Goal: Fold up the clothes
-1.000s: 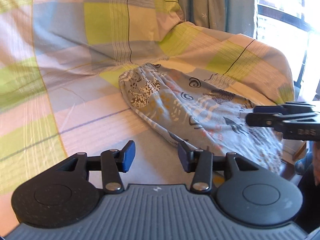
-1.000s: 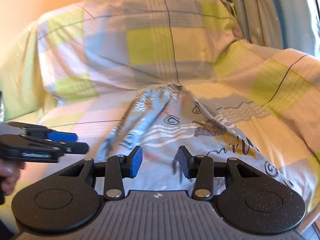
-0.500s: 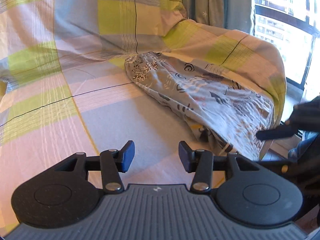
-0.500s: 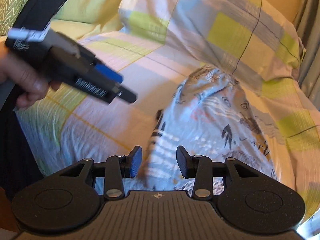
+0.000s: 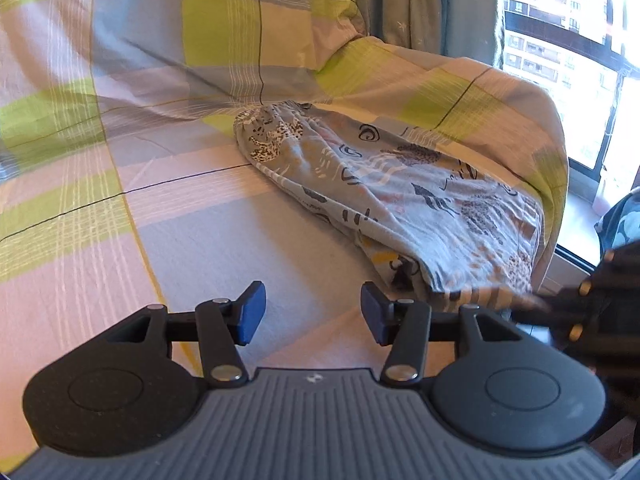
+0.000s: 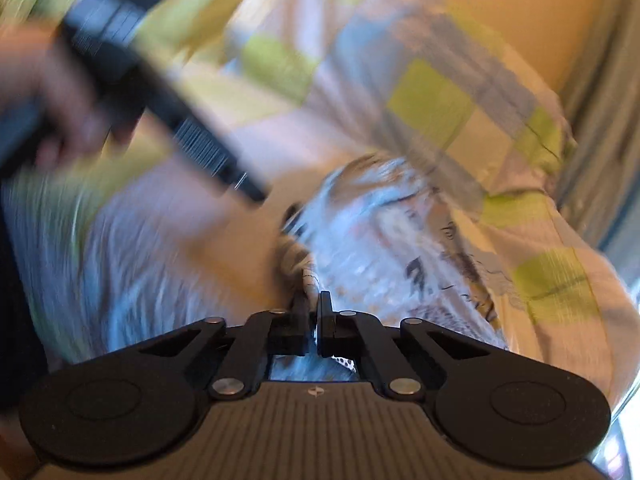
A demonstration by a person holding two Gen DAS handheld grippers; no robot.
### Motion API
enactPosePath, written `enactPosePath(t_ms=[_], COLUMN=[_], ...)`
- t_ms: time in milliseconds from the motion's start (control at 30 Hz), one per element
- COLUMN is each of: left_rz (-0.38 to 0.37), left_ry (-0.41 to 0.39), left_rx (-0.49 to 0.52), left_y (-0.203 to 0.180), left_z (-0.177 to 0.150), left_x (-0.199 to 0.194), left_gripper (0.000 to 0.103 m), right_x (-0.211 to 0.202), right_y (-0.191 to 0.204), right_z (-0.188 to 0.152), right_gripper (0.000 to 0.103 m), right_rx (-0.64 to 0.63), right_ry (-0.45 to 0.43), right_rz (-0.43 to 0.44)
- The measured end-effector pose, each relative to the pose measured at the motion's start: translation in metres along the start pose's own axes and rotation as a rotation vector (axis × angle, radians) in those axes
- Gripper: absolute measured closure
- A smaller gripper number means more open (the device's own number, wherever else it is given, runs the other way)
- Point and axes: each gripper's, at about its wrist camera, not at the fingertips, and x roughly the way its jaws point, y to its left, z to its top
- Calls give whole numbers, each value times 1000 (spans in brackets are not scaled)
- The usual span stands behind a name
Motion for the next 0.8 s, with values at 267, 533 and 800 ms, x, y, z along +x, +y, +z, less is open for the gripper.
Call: enactPosePath(t_ms=[267, 533, 800], left_rz=[-75, -47, -47], left_ry=[-29, 13, 62], left_rx=[61, 29, -63], left_y=[-20, -28, -5], left_z=[4, 15, 14], left_x=[7, 41, 27], left_gripper=[49, 73, 100], right_x=[-11, -7, 18], right_y=[-53, -52, -9], right_z=[-5, -8, -16], right_gripper=[103, 103, 103], right_rx=[325, 313, 39], right_ry=[-95, -94, 14], right_rz=[-38, -59, -11])
